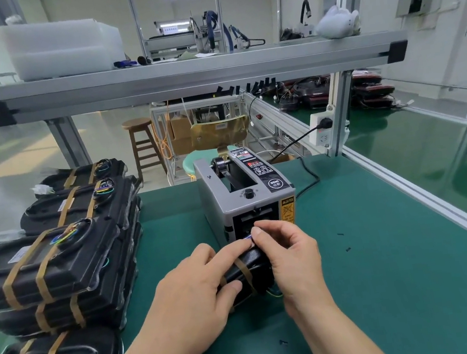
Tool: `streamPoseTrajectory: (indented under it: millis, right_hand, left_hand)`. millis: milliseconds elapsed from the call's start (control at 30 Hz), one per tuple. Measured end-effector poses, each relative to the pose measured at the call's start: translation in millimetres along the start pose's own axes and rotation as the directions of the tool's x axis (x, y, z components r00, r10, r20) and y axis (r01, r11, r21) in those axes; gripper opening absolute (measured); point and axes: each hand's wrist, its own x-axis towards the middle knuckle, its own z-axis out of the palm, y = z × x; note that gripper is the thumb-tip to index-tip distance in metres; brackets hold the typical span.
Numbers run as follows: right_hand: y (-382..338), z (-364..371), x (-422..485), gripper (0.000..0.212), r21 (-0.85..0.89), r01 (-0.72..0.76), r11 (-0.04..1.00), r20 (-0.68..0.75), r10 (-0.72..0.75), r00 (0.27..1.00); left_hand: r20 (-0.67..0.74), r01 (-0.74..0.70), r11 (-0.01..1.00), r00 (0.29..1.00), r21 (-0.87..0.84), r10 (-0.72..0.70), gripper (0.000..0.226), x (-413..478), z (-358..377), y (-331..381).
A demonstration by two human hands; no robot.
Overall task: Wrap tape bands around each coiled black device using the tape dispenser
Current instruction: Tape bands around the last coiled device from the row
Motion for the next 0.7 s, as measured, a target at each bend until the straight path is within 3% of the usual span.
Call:
streamPoseTrajectory:
  millis: [367, 700]
  right_hand:
    - [7, 3, 6, 0.005, -0.124, 0.072, 0.99, -0.006, -0.074, 0.997]
    - [14, 6, 11, 0.008, -0.134, 0.073, 0.988, -0.007, -0.075, 0.997]
  left_hand:
    - [0.015, -0.009, 1.0, 1.0, -0.029, 0.009, 0.059, 4, -3, -5]
    - [0.015, -0.046, 0.998, 0.999, -0.044, 0.047, 0.064, 8, -6, -11]
